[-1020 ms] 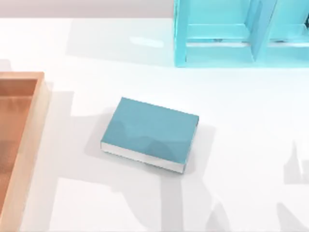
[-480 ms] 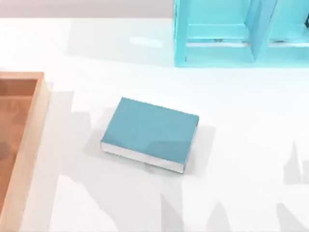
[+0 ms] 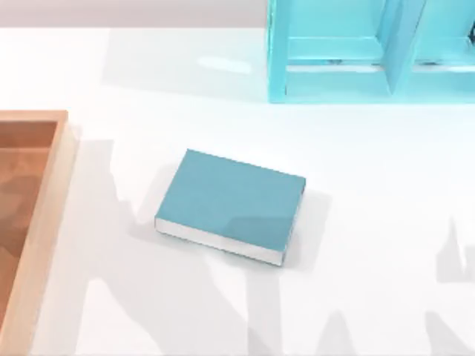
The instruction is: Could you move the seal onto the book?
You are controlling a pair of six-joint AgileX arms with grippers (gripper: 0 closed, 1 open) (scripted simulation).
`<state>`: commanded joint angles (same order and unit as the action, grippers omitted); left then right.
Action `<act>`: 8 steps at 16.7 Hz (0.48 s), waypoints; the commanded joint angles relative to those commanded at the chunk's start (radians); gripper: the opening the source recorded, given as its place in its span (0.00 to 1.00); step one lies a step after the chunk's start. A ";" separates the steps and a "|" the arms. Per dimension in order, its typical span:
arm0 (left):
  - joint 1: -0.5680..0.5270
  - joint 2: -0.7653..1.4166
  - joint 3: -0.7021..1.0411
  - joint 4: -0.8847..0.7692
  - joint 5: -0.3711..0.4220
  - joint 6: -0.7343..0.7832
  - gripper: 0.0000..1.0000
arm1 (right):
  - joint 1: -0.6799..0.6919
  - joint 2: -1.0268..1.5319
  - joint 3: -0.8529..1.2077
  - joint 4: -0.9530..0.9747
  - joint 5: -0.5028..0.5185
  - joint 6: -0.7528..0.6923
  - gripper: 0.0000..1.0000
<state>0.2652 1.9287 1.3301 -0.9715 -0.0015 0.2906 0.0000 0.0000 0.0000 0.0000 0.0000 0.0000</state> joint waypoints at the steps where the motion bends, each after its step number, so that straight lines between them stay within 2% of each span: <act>1: 0.000 0.000 0.000 0.000 0.000 0.000 0.92 | 0.000 0.000 0.000 0.000 0.000 0.000 1.00; 8: 0.000 0.000 0.000 0.000 0.000 0.000 0.40 | 0.000 0.000 0.000 0.000 0.000 0.000 1.00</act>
<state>0.2652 1.9287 1.3301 -0.9715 -0.0015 0.2906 0.0000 0.0000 0.0000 0.0000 0.0000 0.0000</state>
